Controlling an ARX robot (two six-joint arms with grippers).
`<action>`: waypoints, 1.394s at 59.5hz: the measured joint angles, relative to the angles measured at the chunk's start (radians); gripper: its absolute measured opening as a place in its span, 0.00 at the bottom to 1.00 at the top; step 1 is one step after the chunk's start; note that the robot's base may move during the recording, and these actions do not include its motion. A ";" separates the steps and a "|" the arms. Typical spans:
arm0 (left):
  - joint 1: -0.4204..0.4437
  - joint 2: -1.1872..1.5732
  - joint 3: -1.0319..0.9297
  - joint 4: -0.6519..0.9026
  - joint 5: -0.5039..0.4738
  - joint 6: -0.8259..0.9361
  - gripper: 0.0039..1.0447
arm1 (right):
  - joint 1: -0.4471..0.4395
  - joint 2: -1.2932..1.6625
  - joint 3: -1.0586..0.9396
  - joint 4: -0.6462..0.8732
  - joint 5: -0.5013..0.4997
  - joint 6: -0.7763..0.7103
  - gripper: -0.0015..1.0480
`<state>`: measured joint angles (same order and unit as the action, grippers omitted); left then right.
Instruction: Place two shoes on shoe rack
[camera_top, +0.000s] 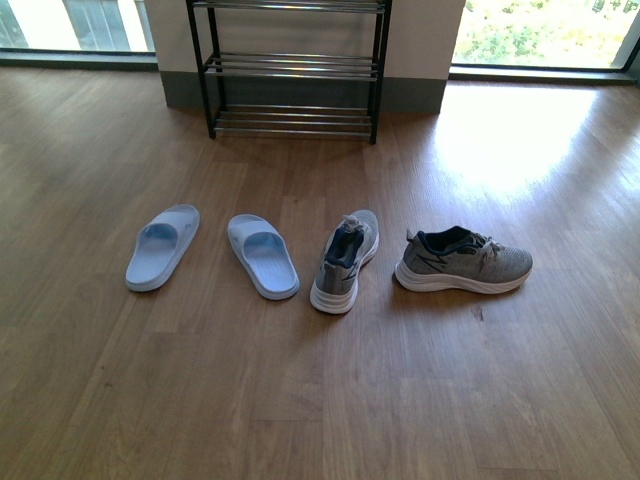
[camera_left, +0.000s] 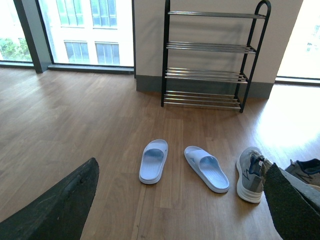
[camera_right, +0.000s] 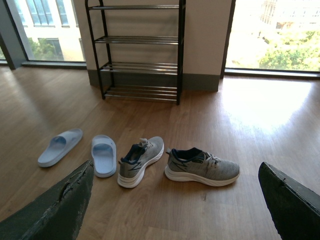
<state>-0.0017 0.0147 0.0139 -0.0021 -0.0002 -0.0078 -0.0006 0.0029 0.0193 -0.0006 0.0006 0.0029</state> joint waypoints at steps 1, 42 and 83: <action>0.000 0.000 0.000 0.000 0.000 0.000 0.91 | 0.000 0.000 0.000 0.000 0.000 0.000 0.91; 0.000 0.000 0.000 0.000 0.000 0.000 0.91 | 0.000 0.000 0.000 0.000 0.000 0.000 0.91; 0.000 0.000 0.000 0.000 0.000 0.000 0.91 | 0.000 0.000 0.000 0.000 0.000 0.000 0.91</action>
<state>-0.0017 0.0147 0.0139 -0.0021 -0.0002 -0.0078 -0.0006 0.0029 0.0193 -0.0006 0.0002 0.0029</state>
